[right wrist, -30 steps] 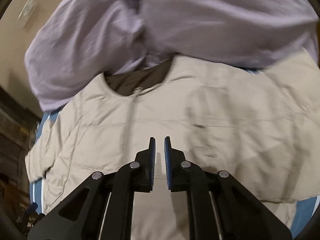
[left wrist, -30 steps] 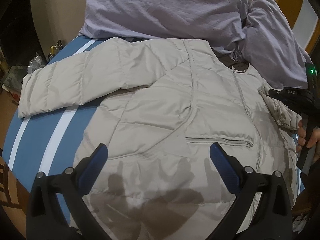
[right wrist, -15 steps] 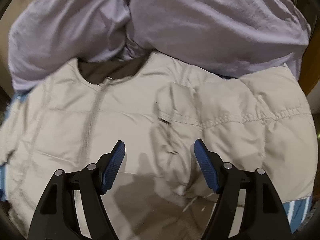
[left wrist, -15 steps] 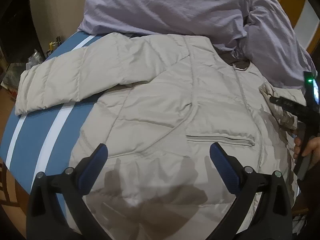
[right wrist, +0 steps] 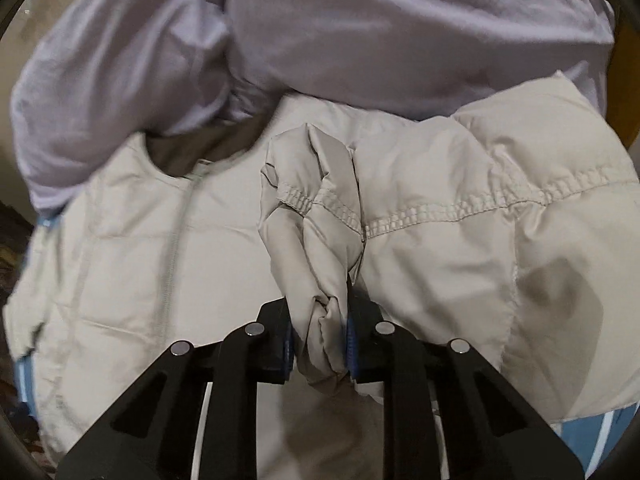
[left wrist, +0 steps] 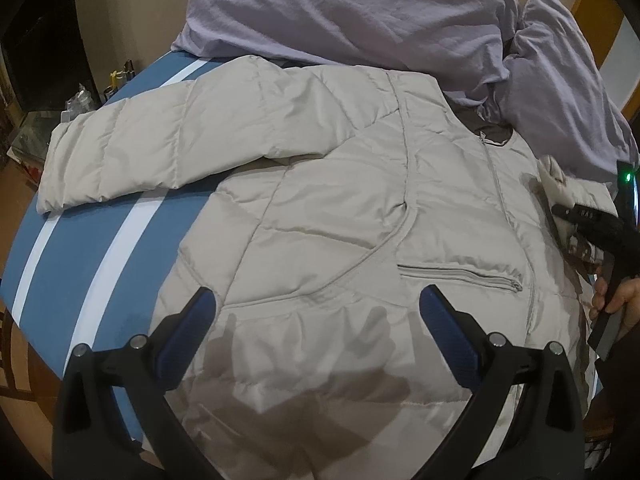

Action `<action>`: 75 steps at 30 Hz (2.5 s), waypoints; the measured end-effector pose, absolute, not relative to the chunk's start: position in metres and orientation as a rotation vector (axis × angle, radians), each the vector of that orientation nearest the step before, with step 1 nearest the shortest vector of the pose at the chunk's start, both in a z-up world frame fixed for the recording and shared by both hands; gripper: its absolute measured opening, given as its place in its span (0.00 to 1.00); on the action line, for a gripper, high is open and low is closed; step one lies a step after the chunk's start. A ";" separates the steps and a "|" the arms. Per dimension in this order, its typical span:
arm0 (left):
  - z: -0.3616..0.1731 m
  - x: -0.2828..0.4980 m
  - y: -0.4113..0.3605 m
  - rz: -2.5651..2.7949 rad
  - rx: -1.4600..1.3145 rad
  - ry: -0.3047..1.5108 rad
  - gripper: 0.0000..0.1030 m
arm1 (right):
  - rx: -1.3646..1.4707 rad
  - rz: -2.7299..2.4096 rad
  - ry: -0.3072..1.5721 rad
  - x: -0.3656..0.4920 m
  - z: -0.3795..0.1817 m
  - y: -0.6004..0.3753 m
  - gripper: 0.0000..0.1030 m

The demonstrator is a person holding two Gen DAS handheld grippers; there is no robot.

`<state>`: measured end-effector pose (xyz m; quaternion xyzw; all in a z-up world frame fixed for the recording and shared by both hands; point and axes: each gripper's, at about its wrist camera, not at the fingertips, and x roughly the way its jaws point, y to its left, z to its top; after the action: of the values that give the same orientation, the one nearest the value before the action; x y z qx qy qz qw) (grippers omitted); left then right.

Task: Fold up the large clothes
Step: 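Fold the held sleeve across the jacket body toward the zipper with the right gripper, then open the right gripper to release the sleeve while the left gripper approaches the other sleeve, then grasp the other sleeve cuff with the left gripper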

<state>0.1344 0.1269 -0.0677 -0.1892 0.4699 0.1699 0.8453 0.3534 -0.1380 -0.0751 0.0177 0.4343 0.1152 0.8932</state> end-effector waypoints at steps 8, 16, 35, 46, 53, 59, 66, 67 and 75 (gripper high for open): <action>-0.065 0.135 0.120 0.347 -0.384 0.981 0.98 | 0.099 0.477 0.913 0.347 -0.056 -0.079 0.20; -0.065 0.127 0.126 0.386 -0.408 0.975 0.98 | 0.104 0.540 0.970 0.346 -0.072 -0.048 0.20; -0.064 0.128 0.144 0.415 -0.470 0.958 0.98 | 0.027 0.374 0.919 0.356 -0.066 -0.071 0.62; -0.066 0.121 0.179 0.475 -0.542 0.942 0.98 | -0.060 0.239 0.875 0.364 -0.096 -0.054 0.86; -0.070 0.116 0.209 0.573 -0.559 0.945 0.98 | -0.090 0.207 0.812 0.361 -0.105 -0.051 0.92; -0.072 0.112 0.244 0.639 -0.583 0.930 0.98 | -0.086 0.217 0.795 0.361 -0.107 -0.053 0.93; -0.072 0.104 0.299 0.739 -0.559 0.905 0.98 | -0.084 0.219 0.789 0.360 -0.107 -0.052 0.93; -0.073 0.103 0.309 0.754 -0.562 0.901 0.98 | -0.084 0.219 0.789 0.360 -0.107 -0.052 0.93; -0.096 0.093 0.390 0.903 -0.612 0.945 0.98 | -0.082 0.216 0.789 0.358 -0.106 -0.052 0.93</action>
<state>0.0925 0.3899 -0.0959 -0.2800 0.4325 0.4135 0.7507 0.3583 -0.0516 -0.1060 -0.0400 0.3833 0.1048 0.9168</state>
